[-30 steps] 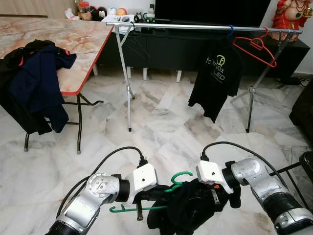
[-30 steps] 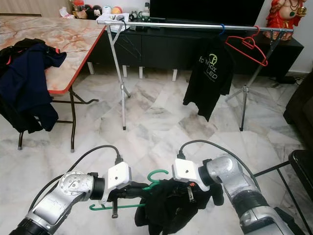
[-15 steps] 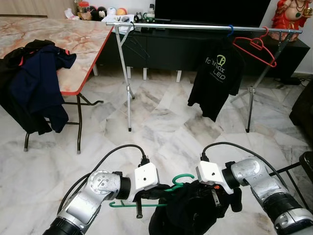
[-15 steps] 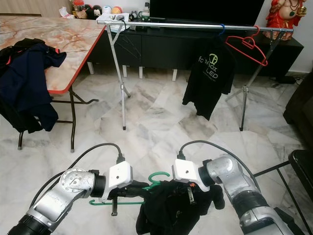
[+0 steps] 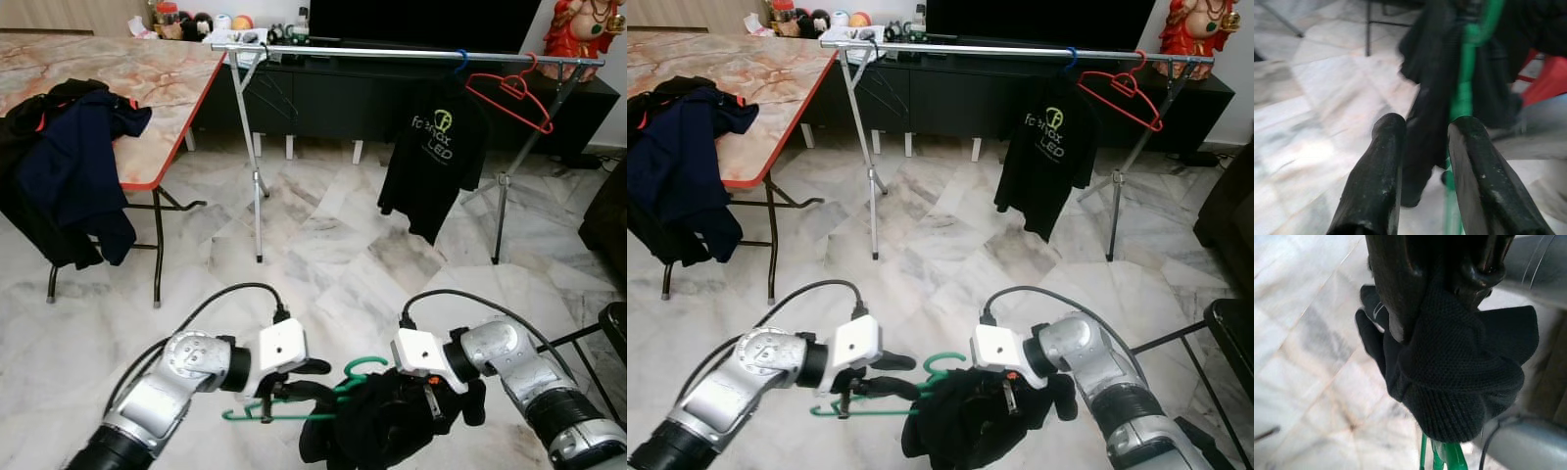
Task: Hang hanger
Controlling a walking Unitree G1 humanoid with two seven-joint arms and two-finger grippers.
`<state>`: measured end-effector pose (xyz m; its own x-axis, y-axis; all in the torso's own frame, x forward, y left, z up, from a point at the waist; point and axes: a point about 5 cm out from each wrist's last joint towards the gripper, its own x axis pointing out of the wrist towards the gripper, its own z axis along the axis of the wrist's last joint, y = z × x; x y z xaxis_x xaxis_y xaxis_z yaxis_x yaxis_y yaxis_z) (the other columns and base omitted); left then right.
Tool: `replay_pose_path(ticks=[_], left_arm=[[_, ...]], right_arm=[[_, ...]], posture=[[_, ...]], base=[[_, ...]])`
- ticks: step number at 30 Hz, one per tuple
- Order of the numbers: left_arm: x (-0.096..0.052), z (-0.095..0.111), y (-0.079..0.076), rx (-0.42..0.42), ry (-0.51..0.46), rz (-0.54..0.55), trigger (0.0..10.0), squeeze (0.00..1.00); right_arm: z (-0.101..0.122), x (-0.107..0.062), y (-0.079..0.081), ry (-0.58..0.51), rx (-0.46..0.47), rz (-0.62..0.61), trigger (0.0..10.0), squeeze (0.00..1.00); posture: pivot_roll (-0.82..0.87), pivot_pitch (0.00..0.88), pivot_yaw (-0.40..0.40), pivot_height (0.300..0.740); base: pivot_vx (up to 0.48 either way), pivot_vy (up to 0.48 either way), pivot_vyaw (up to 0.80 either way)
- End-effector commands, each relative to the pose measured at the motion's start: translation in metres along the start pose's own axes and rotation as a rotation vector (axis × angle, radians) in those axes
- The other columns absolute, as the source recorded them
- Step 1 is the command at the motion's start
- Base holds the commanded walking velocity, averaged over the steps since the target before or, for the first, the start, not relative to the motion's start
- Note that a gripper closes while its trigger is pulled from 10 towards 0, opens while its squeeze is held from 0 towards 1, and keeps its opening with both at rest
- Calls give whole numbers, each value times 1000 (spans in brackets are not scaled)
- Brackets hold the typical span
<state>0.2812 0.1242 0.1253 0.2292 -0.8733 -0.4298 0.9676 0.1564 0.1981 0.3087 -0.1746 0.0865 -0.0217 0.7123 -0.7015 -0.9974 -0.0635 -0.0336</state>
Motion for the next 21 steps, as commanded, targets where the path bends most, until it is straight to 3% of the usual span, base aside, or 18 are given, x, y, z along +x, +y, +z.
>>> replay_pose_path(ticks=[1, 4, 7, 10, 11, 14, 17, 18, 19, 21], left_arm=[[-6, 4, 5, 18, 3, 21, 10000, 1000], [-28, -7, 17, -6, 40, 126, 10000, 1000], [-35, -9, 20, -18, 39, 166, 10000, 1000], [-46, -14, 28, -42, 24, 295, 10000, 1000], [-47, -20, 31, -59, -4, 383, 10000, 1000], [-44, -33, 32, -69, 6, 521, 10000, 1000], [-33, -42, 26, -111, 3, 587, 10000, 1000], [-26, -47, 20, -159, -16, 608, 10000, 169], [-21, -50, 16, -191, -28, 612, 10000, 0], [-18, -52, 14, -193, -22, 612, 10000, 0]], right_arm=[[-5, -2, 2, 23, 4, -3, 0, 0], [-12, -4, 4, 18, 49, -42, 0, 0], [-13, -6, 2, 5, 57, -77, 0, 0], [-11, -12, -6, -30, 82, -194, 0, 0], [-10, -17, -12, -47, 108, -263, 0, 0], [-8, -23, -16, -54, 108, -307, 0, 0], [-3, -28, -21, -82, 107, -339, 0, 0], [0, -30, -22, -83, 99, -341, 0, 0], [1, -30, -22, -75, 81, -336, 0, 0], [4, -30, -23, -80, 69, -334, 0, 0]], posture=[[38, 136, -54, 740], [38, 139, -54, 740], [36, 143, -53, 740], [37, 146, -52, 740], [39, 147, -52, 740], [33, 148, -53, 740], [29, 149, -56, 740], [25, 148, -57, 740], [22, 149, -58, 740], [22, 149, -58, 740]], base=[[0, 0, 0], [0, 0, 0], [0, 0, 0], [0, 0, 0], [0, 0, 0], [0, 0, 0], [0, 0, 0], [0, 0, 0], [0, 0, 0], [0, 0, 0]])
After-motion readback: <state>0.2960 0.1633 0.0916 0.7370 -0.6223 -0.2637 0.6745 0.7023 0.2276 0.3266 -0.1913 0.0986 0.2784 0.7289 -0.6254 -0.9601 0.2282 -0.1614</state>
